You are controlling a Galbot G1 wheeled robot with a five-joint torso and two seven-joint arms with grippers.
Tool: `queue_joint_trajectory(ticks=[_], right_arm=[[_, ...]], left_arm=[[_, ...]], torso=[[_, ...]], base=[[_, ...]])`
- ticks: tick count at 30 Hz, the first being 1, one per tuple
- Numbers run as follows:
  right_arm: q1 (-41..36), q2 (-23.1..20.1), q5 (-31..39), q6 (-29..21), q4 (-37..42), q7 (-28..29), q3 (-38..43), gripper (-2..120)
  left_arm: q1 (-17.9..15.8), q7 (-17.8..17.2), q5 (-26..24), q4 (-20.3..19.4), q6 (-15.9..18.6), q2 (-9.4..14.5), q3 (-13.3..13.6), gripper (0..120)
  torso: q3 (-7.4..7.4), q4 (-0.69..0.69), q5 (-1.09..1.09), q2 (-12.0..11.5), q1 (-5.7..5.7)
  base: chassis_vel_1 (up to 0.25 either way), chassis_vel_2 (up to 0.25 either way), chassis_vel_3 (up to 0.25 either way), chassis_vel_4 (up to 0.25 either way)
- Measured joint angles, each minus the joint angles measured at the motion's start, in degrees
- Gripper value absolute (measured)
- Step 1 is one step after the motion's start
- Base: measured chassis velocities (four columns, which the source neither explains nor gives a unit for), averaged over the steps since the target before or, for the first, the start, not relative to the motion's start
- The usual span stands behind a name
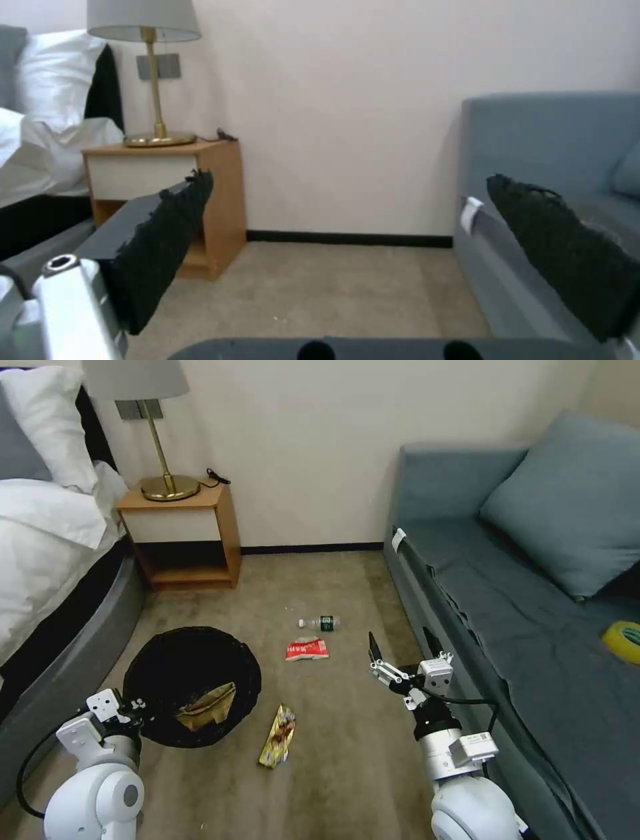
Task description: Pick up the trash bin, then pick up the garbage on the floor and place it into the trash bin.
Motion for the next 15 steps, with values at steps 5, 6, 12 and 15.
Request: queue_joint_trajectory(ticks=[5, 6, 12, 15], right_arm=[[4.7, -1.5, 6.2, -1.4, -1.7, -0.4, -2.8, 100], [7.1, -2.2, 9.6, -3.8, -2.2, 0.5, -4.6, 100], [23.1, -3.4, 28.8, -14.4, -8.1, 7.4, -15.5, 100], [29.8, -2.9, 39.0, -20.1, -11.7, 10.2, -19.7, 100]], left_arm=[[-0.1, 0.0, 0.0, 0.3, 0.0, 0.0, 0.0, 2], [-0.1, 0.0, 0.0, 0.4, 0.0, 0.0, 0.1, 2], [-0.1, 0.0, 0.0, 0.7, -0.1, 0.0, 0.0, 2], [-0.2, 0.0, 0.0, 0.7, -0.2, -0.1, -0.1, 2]], torso=[[0.01, 0.0, -0.01, 0.0, 0.01], [0.01, 0.0, 0.0, 0.0, 0.01], [-0.01, 0.02, 0.01, 0.0, 0.0], [-0.01, 0.02, 0.0, 0.0, 0.0]], base=[[-0.173, 0.188, 0.151, -0.186], [-0.031, 0.063, 0.09, -0.009], [0.02, -0.018, -0.013, 0.018], [0.0, 0.0, 0.0, 0.0]])
